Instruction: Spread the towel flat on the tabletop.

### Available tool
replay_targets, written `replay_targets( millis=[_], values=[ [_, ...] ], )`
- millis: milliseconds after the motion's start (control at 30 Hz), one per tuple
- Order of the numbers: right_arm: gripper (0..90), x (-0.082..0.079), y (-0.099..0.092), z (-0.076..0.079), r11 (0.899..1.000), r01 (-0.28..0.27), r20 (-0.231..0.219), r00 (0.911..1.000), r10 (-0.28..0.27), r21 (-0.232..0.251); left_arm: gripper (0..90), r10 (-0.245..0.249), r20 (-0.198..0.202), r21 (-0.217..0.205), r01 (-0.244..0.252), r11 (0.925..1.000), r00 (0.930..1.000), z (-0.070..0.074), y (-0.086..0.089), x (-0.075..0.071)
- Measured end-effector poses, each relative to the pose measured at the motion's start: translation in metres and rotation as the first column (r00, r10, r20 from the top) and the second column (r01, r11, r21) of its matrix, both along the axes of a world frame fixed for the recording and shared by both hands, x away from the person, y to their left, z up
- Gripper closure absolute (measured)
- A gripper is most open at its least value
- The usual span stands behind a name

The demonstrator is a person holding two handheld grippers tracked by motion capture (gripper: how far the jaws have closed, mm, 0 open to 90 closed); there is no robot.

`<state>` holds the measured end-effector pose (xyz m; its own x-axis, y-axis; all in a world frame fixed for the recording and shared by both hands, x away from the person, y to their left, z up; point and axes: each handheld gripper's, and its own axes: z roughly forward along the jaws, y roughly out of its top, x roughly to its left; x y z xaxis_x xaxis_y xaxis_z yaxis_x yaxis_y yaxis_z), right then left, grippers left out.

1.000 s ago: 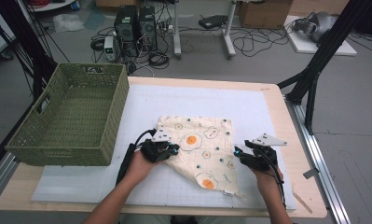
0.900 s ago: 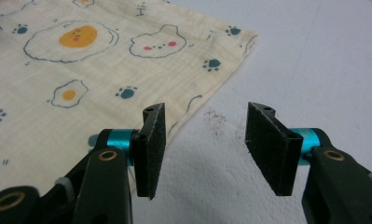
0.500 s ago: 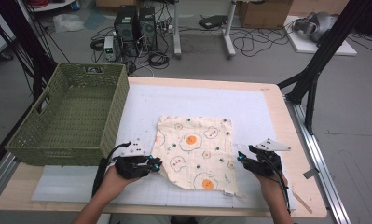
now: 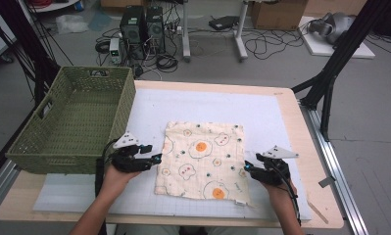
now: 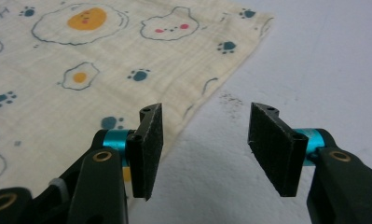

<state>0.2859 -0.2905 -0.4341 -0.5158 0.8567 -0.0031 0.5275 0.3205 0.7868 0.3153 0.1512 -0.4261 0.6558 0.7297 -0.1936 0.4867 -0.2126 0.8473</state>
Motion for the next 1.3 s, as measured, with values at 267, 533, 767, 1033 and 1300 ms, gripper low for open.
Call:
replay_targets(
  millis=[267, 533, 767, 1033, 1300],
  values=[
    [57.9, 0.001, 0.018, -0.009, 0.997, -0.082, -0.053, 0.9953, 0.082, -0.008, 58.8, 0.006, 0.011, 0.198, -0.008, 0.9801, 0.9999, -0.024, -0.030, 0.021],
    [85.7, -0.001, 0.024, -0.010, 0.989, -0.149, -0.096, 0.9845, 0.147, -0.012, 86.8, -0.032, 0.022, 0.229, 0.026, 0.9732, 0.9992, -0.022, -0.037, 0.005],
    [85.5, -0.007, 0.016, -0.006, 0.986, -0.160, -0.122, 0.9806, 0.153, -0.047, 83.7, -0.063, -0.020, 0.201, 0.066, 0.9774, 0.9978, -0.017, -0.023, -0.008],
    [59.1, -0.004, 0.014, 0.000, 0.994, -0.105, -0.060, 0.9927, 0.105, 0.007, 51.0, 0.020, 0.027, 0.151, -0.023, 0.9882, 0.9994, -0.010, -0.028, 0.021],
    [54.7, 0.000, 0.004, 0.001, 0.998, -0.061, -0.027, 0.9977, 0.061, 0.018, 50.5, 0.104, 0.017, 0.181, -0.105, 0.9779, 0.9945, -0.013, -0.039, 0.061]
  ],
)
